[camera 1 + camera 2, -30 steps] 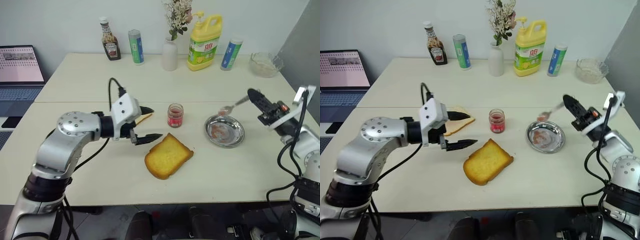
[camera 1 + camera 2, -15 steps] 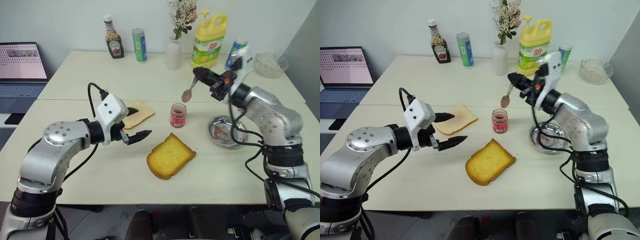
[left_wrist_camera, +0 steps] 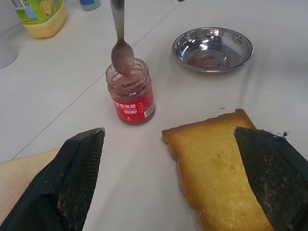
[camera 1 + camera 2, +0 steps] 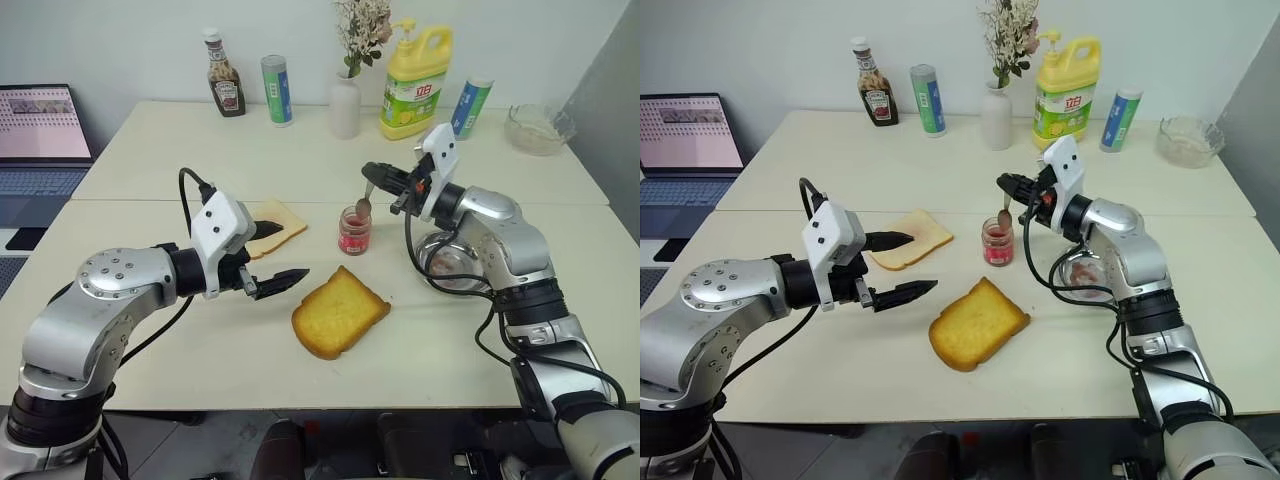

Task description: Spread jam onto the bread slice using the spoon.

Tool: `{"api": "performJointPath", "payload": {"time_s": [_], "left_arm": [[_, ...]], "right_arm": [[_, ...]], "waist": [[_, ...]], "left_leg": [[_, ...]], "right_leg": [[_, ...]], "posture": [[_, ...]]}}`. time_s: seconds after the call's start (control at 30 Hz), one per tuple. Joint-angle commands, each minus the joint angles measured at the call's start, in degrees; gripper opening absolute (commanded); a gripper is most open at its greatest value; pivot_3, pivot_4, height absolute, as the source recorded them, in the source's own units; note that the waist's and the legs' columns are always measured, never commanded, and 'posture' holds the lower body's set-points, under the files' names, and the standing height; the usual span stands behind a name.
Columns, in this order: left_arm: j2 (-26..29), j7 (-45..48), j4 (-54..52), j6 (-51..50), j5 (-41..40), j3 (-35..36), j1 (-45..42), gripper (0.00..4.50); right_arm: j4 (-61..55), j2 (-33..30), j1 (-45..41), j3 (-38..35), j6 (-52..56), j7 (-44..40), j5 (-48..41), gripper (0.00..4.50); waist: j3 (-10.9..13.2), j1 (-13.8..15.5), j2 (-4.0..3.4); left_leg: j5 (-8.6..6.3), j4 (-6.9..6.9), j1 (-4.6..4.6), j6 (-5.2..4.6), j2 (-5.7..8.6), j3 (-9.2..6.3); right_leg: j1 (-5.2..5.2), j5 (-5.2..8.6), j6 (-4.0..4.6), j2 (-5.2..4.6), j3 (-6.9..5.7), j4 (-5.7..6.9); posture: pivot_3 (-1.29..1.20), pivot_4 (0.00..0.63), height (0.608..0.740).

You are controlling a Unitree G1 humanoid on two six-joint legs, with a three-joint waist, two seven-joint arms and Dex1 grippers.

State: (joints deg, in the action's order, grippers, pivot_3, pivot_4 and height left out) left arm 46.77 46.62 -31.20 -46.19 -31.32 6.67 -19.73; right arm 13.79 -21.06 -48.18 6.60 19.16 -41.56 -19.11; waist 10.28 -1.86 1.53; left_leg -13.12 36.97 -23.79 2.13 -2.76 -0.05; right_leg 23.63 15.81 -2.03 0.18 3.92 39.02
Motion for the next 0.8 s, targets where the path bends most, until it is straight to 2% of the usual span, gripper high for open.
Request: {"api": "performJointPath", "payload": {"time_s": [0.03,0.47,0.6,0.8], "left_arm": [[0.9,-0.8,-1.7,0.2,-0.5,1.1,-0.3,4.5],[1.6,-0.9,-0.9,1.2,0.0,0.1,-0.3,4.5],[1.6,-0.8,-0.5,1.7,0.6,-0.5,-0.2,4.5],[1.3,-0.7,0.3,2.4,1.2,-1.5,-0.7,4.5]], "right_arm": [[-1.3,0.3,-1.0,0.9,-2.8,-1.2,2.5,0.06],[0.6,-0.4,2.4,7.5,-14.7,-1.9,15.8,0.06],[1.7,0.9,3.1,6.5,-12.6,-1.0,15.4,0.06],[1.0,4.8,2.9,2.0,-0.3,1.1,10.0,0.06]], "waist": [[0.0,0.0,0.0],[0.0,0.0,0.0],[0.0,0.0,0.0],[0.0,0.0,0.01]], "left_leg": [[0.0,0.0,0.0,0.0,0.0,0.0],[0.0,0.01,0.01,0.0,0.0,0.01],[0.0,0.01,0.01,0.01,0.0,0.0],[0.0,0.02,0.02,0.01,0.0,0.0]], "right_leg": [[0.0,0.0,0.0,0.0,0.0,0.0],[0.0,0.0,0.0,0.0,0.01,0.01],[0.0,0.0,0.0,0.0,0.0,0.01],[-0.01,-0.01,0.01,0.0,0.01,0.03]], "posture": [[0.0,0.15,0.74],[0.0,0.15,0.74],[0.0,0.15,0.74],[0.0,0.15,0.74]]}}
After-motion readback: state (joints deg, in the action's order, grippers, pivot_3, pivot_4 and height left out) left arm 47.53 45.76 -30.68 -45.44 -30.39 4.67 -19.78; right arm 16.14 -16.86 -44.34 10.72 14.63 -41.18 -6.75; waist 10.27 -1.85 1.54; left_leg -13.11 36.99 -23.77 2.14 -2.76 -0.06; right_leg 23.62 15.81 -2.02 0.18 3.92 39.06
